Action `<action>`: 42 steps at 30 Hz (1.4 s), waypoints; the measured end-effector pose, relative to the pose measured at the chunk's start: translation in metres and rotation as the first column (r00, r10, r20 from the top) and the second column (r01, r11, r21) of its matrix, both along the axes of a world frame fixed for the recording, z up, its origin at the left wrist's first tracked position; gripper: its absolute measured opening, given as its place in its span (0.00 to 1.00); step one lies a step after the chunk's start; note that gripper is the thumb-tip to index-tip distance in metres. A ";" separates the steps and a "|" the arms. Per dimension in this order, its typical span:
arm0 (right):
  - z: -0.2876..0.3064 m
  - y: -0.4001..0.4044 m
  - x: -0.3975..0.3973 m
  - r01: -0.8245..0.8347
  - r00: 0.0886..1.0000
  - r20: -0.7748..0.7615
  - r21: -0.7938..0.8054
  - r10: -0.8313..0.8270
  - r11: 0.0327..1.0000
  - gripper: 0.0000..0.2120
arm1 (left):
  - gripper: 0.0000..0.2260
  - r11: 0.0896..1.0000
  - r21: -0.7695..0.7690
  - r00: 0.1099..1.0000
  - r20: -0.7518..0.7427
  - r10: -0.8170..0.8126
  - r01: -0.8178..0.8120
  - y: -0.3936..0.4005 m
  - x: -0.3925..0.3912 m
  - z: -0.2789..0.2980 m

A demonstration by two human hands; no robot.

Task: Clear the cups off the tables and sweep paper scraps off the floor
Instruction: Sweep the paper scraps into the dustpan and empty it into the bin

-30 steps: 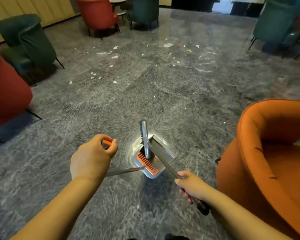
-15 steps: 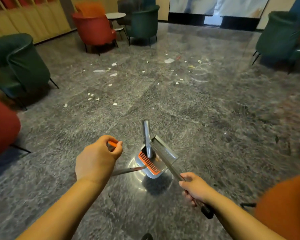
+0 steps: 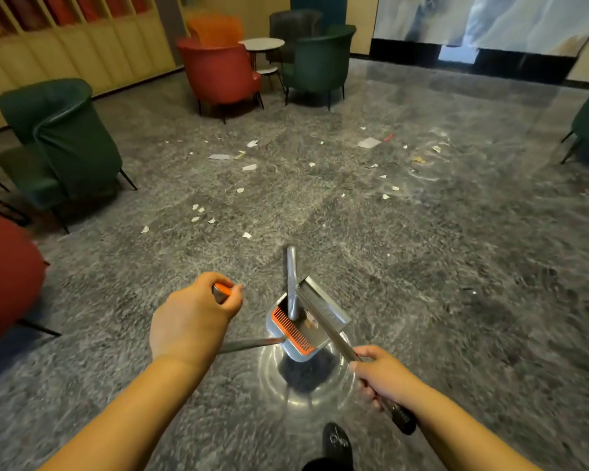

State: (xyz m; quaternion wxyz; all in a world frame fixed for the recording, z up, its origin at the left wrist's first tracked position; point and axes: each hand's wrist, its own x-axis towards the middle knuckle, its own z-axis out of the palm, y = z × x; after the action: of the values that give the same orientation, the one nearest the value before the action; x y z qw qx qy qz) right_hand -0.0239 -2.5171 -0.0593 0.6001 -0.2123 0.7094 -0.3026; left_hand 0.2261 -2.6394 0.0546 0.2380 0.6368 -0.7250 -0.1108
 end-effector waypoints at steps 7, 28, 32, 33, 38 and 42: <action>0.012 -0.148 -0.045 -0.089 0.996 0.028 0.032 0.088 0.996 0.07 | 0.07 0.992 0.028 0.993 0.006 0.121 -0.121 -0.114 -0.028 0.011; 0.004 -0.551 0.031 -0.210 0.976 0.063 0.052 0.207 0.976 0.06 | 0.08 0.947 0.066 0.948 0.072 0.309 -0.314 -0.471 0.061 0.012; -0.004 -0.621 0.046 -0.268 0.963 0.050 0.048 0.266 0.962 0.06 | 0.07 0.935 0.065 0.937 0.066 0.344 -0.348 -0.526 0.081 0.008; -0.005 -0.641 0.050 -0.287 0.957 0.049 0.048 0.284 0.957 0.06 | 0.07 0.931 0.064 0.933 0.065 0.355 -0.359 -0.541 0.086 0.007; -0.011 -0.747 0.069 -0.380 0.925 0.045 0.076 0.377 0.922 0.05 | 0.09 0.897 0.094 0.900 0.105 0.423 -0.432 -0.623 0.106 -0.004; -0.018 -0.832 0.085 -0.461 0.887 0.072 0.079 0.457 0.884 0.07 | 0.08 0.875 0.101 0.878 0.137 0.459 -0.473 -0.687 0.117 -0.011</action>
State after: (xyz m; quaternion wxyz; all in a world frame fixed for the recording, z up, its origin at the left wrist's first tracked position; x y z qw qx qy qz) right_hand 0.0608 -3.3490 -0.0777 0.6820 -0.3377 0.6368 -0.1236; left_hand 0.3429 -3.3260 0.0437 0.1755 0.8122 -0.5529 -0.0631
